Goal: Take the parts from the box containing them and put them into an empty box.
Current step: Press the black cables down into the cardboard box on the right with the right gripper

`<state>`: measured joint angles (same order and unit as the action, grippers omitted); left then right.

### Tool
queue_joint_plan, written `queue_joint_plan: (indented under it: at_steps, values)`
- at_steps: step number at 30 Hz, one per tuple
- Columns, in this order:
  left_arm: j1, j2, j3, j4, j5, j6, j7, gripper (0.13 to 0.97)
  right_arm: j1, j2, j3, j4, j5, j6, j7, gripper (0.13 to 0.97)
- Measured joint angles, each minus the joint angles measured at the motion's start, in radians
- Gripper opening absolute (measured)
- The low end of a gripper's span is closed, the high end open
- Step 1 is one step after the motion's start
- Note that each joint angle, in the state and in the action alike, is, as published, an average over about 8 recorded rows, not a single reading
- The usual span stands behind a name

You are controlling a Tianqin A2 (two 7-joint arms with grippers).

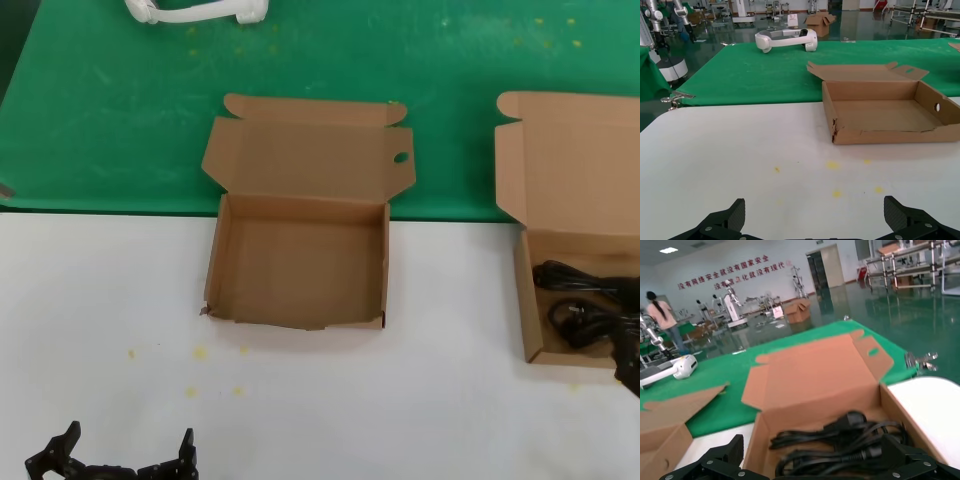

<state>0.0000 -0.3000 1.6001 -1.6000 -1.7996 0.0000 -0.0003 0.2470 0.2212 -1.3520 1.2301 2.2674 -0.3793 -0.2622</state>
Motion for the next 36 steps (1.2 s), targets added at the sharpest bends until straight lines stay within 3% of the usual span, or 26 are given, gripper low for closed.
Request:
queue_joint_plan:
  at_steps: [10,24,36]
  values:
    - [0.0,0.0,0.0,0.0,0.0,0.0,0.0,0.966,0.04,0.101,-0.088,0.018,-0.093,0.053,-0.024,0.966]
    - [0.0,0.0,0.0,0.0,0.0,0.0,0.0,0.966,0.24,0.248,-0.266,-0.13,-0.235,0.067,-0.035,0.966]
    - [0.0,0.0,0.0,0.0,0.0,0.0,0.0,0.966,0.442,0.265,-0.406,-0.34,-0.36,0.023,-0.141,0.966]
